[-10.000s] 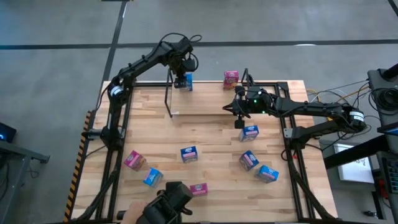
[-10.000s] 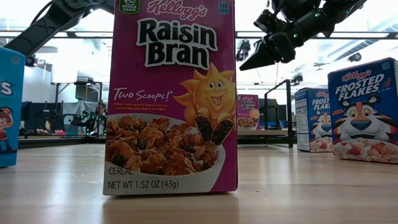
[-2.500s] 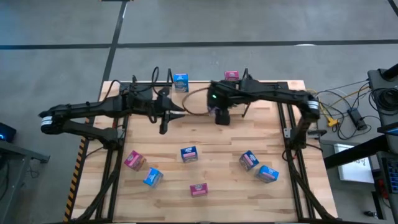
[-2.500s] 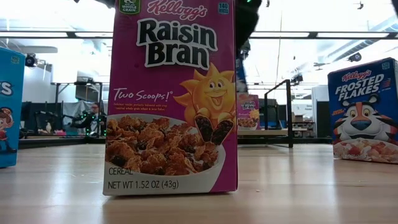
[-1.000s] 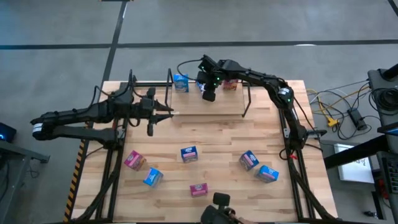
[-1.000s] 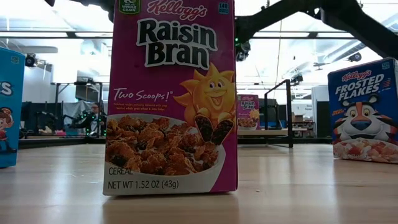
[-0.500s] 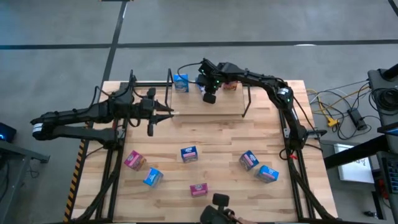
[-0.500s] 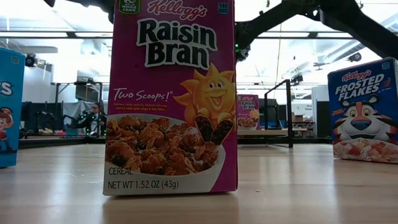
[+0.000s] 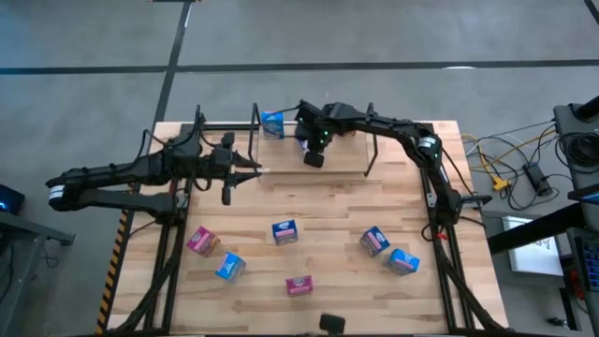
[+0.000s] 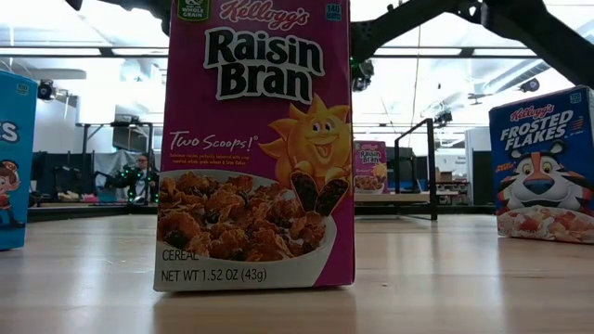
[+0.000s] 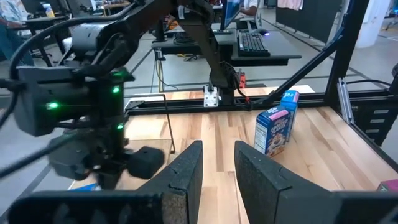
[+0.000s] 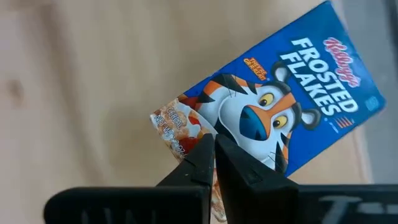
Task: Stack cereal on shelf
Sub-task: Put the top dark blue cereal box on the shelf
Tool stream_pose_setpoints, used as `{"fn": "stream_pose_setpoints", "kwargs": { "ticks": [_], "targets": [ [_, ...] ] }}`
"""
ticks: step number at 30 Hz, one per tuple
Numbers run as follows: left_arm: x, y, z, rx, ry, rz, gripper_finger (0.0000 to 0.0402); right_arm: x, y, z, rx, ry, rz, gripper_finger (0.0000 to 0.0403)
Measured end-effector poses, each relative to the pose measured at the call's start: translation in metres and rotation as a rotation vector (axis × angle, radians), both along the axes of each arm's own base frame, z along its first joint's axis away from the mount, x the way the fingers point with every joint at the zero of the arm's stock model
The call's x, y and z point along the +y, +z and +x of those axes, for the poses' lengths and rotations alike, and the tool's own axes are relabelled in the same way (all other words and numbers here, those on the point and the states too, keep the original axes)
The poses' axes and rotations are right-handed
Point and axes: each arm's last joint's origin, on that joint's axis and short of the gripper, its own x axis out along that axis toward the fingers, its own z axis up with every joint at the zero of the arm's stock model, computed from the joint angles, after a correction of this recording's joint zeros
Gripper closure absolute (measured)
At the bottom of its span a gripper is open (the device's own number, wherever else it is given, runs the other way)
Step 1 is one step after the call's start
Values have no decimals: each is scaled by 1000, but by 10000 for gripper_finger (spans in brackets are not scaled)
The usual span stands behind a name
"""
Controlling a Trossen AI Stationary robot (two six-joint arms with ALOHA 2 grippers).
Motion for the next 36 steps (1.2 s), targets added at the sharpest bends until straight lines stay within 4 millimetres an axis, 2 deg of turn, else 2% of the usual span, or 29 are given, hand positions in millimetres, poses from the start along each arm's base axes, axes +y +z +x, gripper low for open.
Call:
{"fn": "stream_pose_setpoints", "kwargs": {
  "ticks": [5, 9, 13, 19, 24, 28, 36],
  "targets": [
    [0, -4, 0, 22, 2, -23, 327, 36, 7, 2, 49, 2, 80, 394],
    [0, -10, 0, 37, 7, -56, 327, 55, 29, 0, 3, 17, 74, 394],
    [-1, -19, 1, 50, 11, -96, 327, 68, 56, -13, -51, 15, 58, 394],
    [-1, -36, 4, 43, 15, -148, 327, 79, 68, -47, -154, 7, 24, 394],
    [1, -47, 15, -10, 16, -157, 327, 88, 57, -72, -288, 37, -38, 394],
    [5, -55, 32, 3, 18, -165, 327, 94, 48, -87, -400, 45, -82, 394],
    [16, -63, 78, 98, 90, -116, 327, 98, 27, -100, -582, 44, -148, 394]
  ]
}}
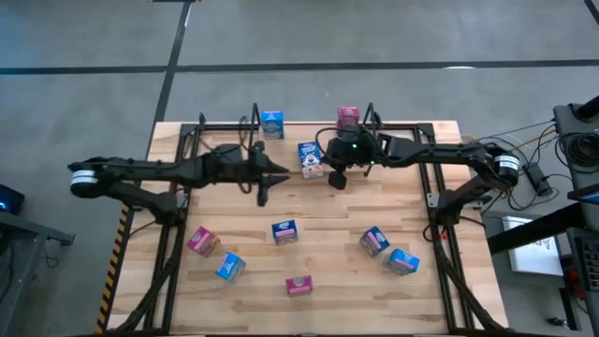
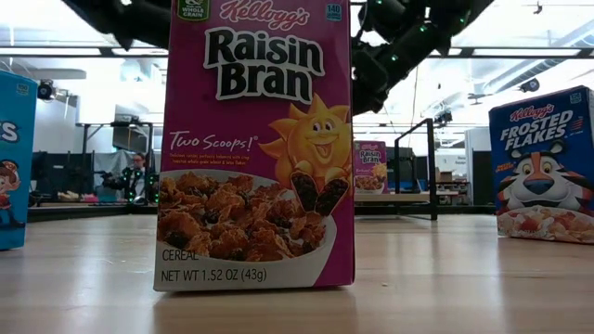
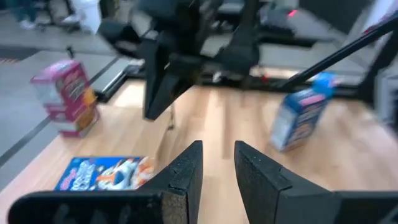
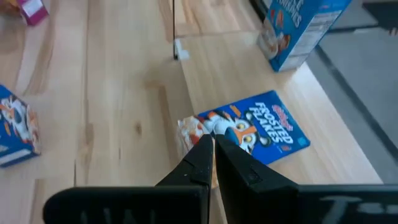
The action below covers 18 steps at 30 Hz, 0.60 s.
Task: Stack cereal on shelf
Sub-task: Put the top dark blue cereal box on the shelf
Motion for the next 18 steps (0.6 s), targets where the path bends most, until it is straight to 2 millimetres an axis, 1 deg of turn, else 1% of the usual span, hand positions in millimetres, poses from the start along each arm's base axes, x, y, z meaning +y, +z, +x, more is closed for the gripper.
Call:
{"fn": "stream_pose_setpoints", "kwargs": {
  "ticks": [4, 11, 14, 18],
  "targets": [
    [5, -13, 23, 69, 12, -6, 327, 1, -4, -3, -21, -9, -7, 394],
    [15, -37, 60, 174, 76, 51, 327, 2, 1, -6, -37, 1, -29, 394],
    [22, -49, 72, 222, 100, 74, 327, 2, 2, -6, -42, 1, -32, 394],
    [33, -64, 81, 269, 122, 70, 327, 2, 2, -6, -41, 2, -33, 394]
  ]
}}
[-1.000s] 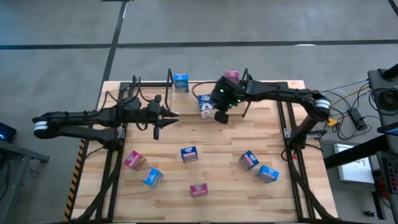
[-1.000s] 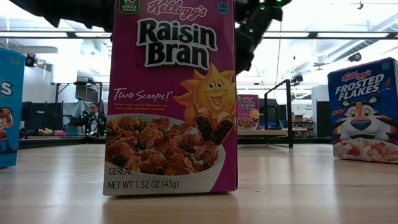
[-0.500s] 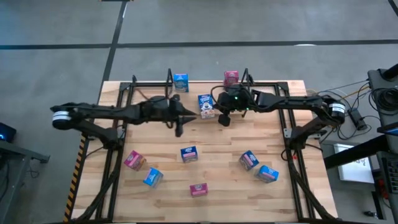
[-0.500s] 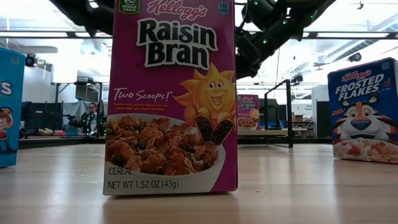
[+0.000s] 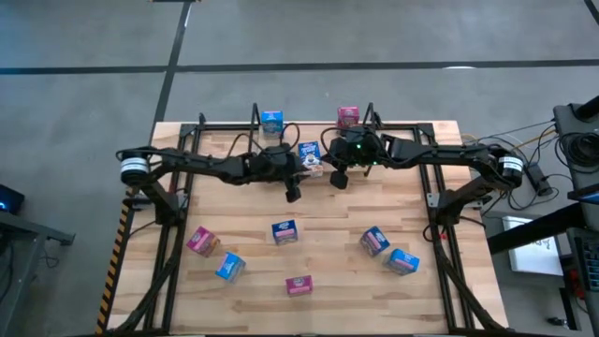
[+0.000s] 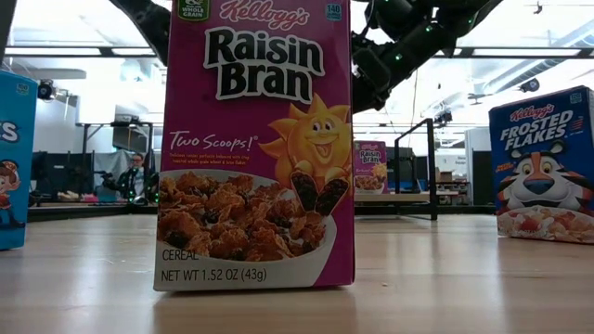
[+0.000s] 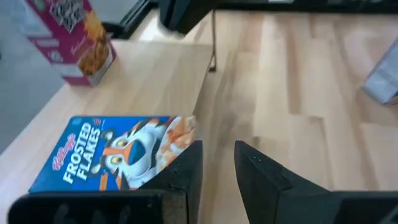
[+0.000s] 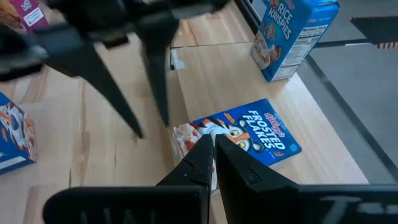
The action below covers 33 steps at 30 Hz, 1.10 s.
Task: Stack cereal on shelf
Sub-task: Put the top dark blue cereal box on the shelf
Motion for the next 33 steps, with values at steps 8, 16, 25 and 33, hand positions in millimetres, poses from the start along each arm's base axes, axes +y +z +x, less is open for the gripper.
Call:
{"fn": "stream_pose_setpoints", "kwargs": {
  "ticks": [8, 16, 25, 33],
  "targets": [
    [13, -12, -1, 36, 39, -8, 327, 0, 0, 0, 2, 3, -5, 394],
    [16, -16, -4, 56, 45, 13, 327, 0, 0, 0, 2, 4, -5, 394],
    [18, -19, -5, 84, 64, 56, 327, 0, 0, 0, 2, 4, -5, 394],
    [19, -19, -5, 86, 48, 84, 379, 0, 0, 0, 1, 4, -5, 394]
  ]
}}
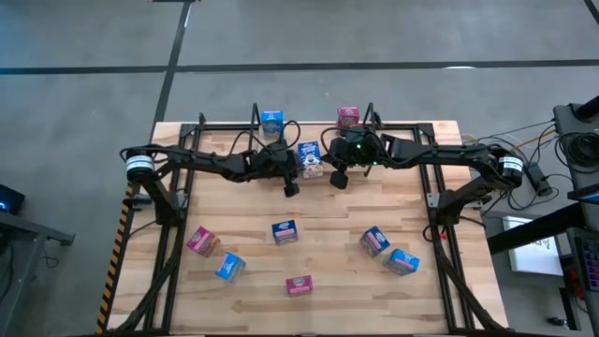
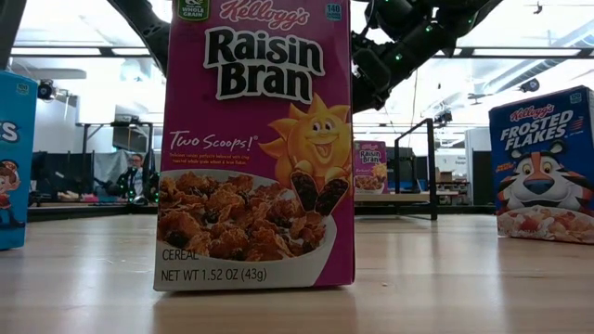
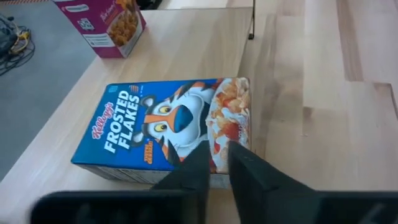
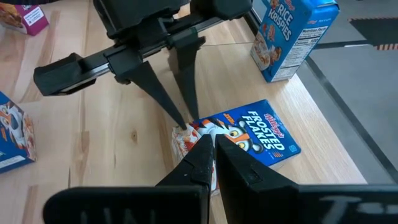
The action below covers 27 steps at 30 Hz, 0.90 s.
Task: Stack cereal on shelf
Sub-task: Put the top dark blue cereal box on the shelf
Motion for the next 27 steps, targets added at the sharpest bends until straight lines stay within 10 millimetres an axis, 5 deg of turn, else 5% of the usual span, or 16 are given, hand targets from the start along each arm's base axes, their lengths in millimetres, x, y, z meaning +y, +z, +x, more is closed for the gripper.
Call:
{"fn": "stream_pose_setpoints", "kwargs": {
  "ticks": [17, 27],
  "targets": [
    [-9, -1, 3, 3, -77, -7, 401, 0, 0, 0, -2, -4, 6, 394],
    [-8, -18, 7, 48, -79, -28, 401, 0, 0, 0, -3, -8, 13, 394]
  ]
}}
